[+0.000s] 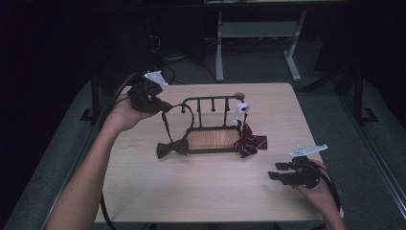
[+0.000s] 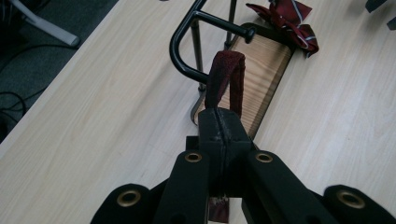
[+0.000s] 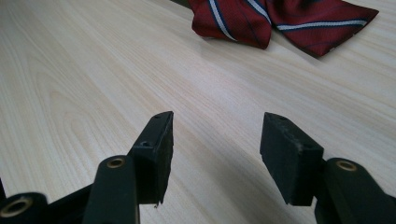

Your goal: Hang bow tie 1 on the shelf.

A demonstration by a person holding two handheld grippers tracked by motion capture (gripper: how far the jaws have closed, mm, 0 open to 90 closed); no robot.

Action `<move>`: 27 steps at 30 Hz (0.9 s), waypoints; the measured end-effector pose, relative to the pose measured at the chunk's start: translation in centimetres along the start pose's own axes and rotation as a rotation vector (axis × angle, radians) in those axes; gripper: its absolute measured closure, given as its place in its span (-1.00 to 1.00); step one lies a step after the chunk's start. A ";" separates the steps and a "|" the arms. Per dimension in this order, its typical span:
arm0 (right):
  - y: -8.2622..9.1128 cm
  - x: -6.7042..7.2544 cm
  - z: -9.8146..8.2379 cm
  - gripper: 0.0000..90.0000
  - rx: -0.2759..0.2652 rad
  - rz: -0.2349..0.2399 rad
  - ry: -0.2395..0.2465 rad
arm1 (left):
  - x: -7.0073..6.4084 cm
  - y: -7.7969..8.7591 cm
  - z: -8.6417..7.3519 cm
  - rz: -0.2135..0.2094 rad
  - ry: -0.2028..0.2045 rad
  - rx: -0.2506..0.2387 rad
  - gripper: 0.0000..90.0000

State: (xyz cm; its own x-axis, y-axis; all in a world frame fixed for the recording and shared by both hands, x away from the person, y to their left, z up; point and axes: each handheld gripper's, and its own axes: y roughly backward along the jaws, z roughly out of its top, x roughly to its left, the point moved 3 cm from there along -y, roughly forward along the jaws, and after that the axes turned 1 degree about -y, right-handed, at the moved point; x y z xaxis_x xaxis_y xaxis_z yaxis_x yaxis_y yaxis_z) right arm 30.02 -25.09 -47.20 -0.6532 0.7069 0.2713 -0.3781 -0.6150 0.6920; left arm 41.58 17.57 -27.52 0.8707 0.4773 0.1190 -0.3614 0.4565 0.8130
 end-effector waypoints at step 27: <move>0.2 -0.5 -0.2 -0.02 0.000 0.004 -0.016 | 2.8 -1.2 0.2 0.024 0.077 0.033 0.99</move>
State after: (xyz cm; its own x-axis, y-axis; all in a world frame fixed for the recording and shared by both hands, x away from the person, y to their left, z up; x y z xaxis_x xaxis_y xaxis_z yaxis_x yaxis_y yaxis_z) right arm 30.16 -25.65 -47.28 -0.6441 0.7098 0.2852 -0.3750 -0.6179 0.6910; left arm 44.56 18.20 -28.08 0.8331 0.5447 0.0958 -0.3697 0.4196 0.8290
